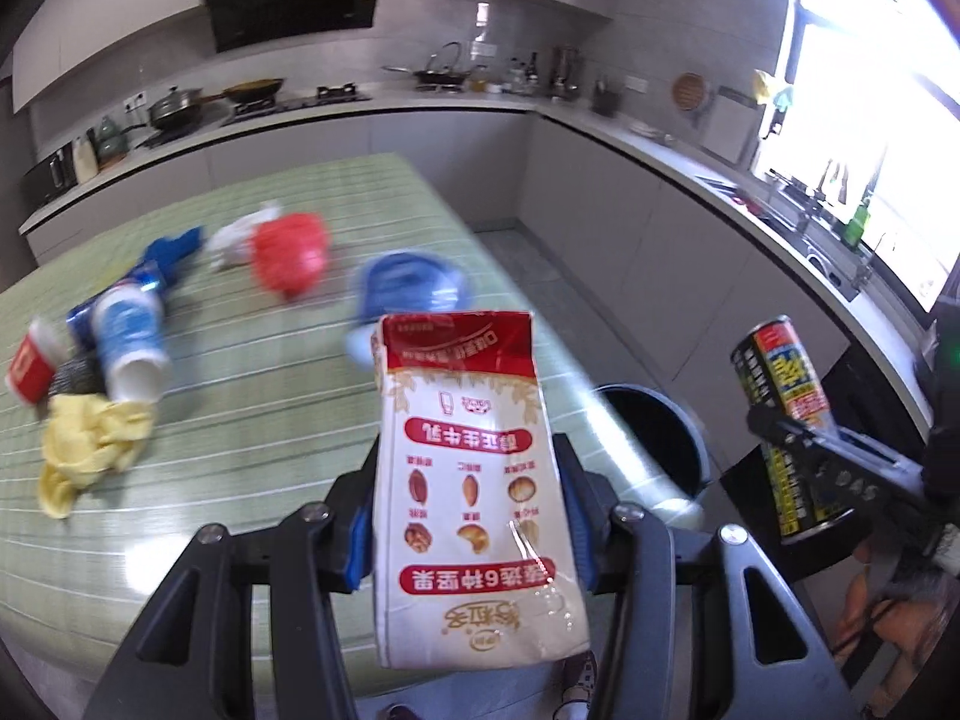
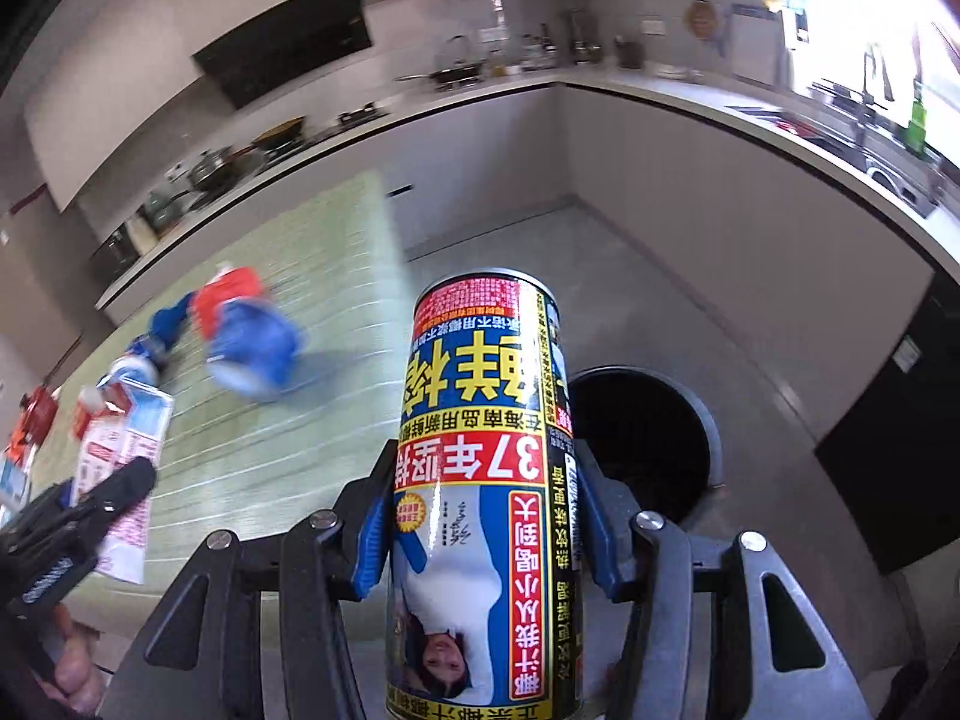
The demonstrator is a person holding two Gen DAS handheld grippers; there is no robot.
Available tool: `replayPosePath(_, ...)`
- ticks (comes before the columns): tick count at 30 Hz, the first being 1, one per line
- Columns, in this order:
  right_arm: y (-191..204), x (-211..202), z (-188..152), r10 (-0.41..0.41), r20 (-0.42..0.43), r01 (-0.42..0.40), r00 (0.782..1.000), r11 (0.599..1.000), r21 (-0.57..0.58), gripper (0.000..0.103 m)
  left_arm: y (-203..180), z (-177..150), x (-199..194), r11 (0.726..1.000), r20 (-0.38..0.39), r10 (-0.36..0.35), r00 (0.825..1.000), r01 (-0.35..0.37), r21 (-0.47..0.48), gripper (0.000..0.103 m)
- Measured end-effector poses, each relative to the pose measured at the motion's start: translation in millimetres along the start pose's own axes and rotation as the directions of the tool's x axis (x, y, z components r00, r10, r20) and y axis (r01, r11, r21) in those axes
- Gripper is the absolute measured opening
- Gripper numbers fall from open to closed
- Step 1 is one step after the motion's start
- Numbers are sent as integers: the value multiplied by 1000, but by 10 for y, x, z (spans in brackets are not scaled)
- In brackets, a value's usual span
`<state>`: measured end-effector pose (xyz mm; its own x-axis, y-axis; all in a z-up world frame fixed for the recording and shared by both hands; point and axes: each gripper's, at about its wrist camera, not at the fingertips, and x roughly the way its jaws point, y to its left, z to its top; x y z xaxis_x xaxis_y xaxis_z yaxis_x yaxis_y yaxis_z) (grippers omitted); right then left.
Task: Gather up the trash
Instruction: 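Lift the carton and spray can and carry both toward the black bucket, then open the left tool then the right tool over the bucket, dropping both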
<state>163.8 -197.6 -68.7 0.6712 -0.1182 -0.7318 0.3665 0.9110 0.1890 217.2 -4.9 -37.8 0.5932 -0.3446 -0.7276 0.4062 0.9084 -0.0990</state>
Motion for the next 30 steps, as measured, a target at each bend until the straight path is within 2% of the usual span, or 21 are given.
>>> replayPosePath(6, -1056, 392, 185, 22, -79, -22, 997, 1000, -7, 55, -876, 171, 518, 999, -38, -7, 999, 5, -52, 51)
replayPosePath(10, -1525, 652, 347, 42, -132, -47, 990, 998, -37, 55, -1353, 252, 876, 995, -66, -9, 998, 3, -99, 51)
replayPosePath(14, -1878, 826, 506, 53, -151, -61, 987, 997, -50, 55, -1647, 246, 1256, 994, -110, 1, 994, -14, -111, 51)
replayPosePath(23, -2048, 1387, 389, 98, -233, -121, 968, 989, -87, 55, -1850, -22, 2082, 990, -254, 57, 966, -87, -108, 52)
replayPosePath(25, -2066, 1510, 343, 101, -253, -128, 962, 987, -94, 55, -1845, -28, 2174, 989, -279, 55, 959, -90, -114, 61)
replayPosePath(27, -2091, 1617, 315, 102, -267, -134, 958, 985, -105, 55, -1813, -11, 2196, 987, -270, 69, 960, -104, -119, 69)
replayPosePath(30, -2081, 1779, 274, 112, -291, -151, 950, 982, -113, 55, -1808, 62, 2170, 977, -231, 128, 965, -162, -136, 69)
